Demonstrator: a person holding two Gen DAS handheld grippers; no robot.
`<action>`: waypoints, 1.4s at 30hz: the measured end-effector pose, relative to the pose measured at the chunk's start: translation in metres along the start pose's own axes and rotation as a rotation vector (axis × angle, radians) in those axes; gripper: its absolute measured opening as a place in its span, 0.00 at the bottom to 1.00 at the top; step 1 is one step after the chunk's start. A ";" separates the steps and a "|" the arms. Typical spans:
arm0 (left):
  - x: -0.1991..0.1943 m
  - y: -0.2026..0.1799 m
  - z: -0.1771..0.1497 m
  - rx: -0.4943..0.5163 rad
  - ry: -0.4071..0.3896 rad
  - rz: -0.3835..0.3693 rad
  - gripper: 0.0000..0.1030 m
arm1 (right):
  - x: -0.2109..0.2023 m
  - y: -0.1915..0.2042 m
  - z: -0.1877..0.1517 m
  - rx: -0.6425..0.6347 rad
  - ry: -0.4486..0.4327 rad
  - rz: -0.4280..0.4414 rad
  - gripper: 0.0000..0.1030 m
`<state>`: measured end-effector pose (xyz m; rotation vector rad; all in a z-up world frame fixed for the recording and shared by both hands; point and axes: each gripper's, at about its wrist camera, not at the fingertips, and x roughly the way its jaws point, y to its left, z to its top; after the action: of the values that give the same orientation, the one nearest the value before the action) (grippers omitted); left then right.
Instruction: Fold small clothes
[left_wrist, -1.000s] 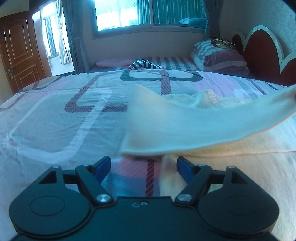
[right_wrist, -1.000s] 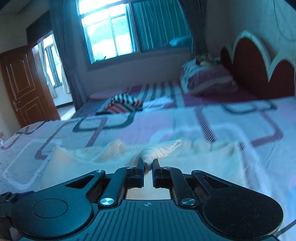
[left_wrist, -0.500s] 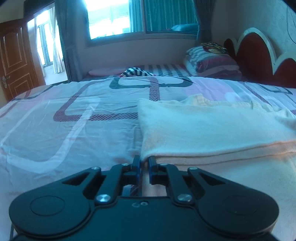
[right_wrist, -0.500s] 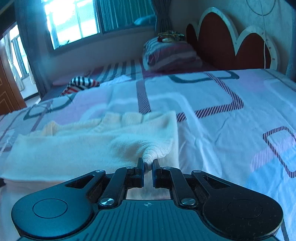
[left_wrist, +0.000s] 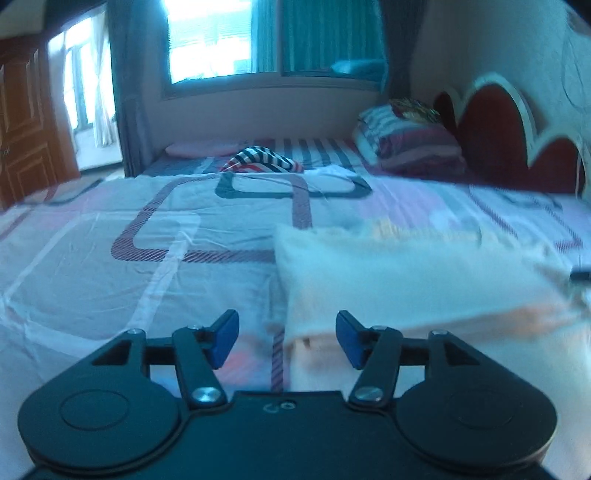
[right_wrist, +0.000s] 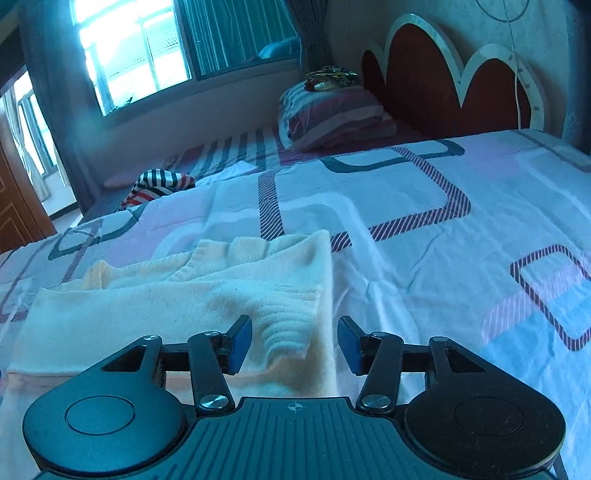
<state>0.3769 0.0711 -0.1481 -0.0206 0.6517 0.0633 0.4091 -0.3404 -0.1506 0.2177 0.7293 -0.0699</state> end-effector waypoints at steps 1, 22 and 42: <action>0.005 0.000 0.005 -0.027 0.010 -0.006 0.53 | 0.005 0.001 0.002 -0.006 0.005 -0.004 0.49; 0.104 0.003 0.040 -0.135 0.090 0.054 0.50 | 0.031 0.007 0.008 -0.094 -0.087 -0.129 0.36; 0.095 -0.011 0.042 -0.078 0.109 0.070 0.54 | 0.037 0.023 0.003 -0.097 -0.011 -0.052 0.36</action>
<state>0.4784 0.0662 -0.1722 -0.0766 0.7583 0.1561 0.4419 -0.3186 -0.1691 0.1055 0.7260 -0.0850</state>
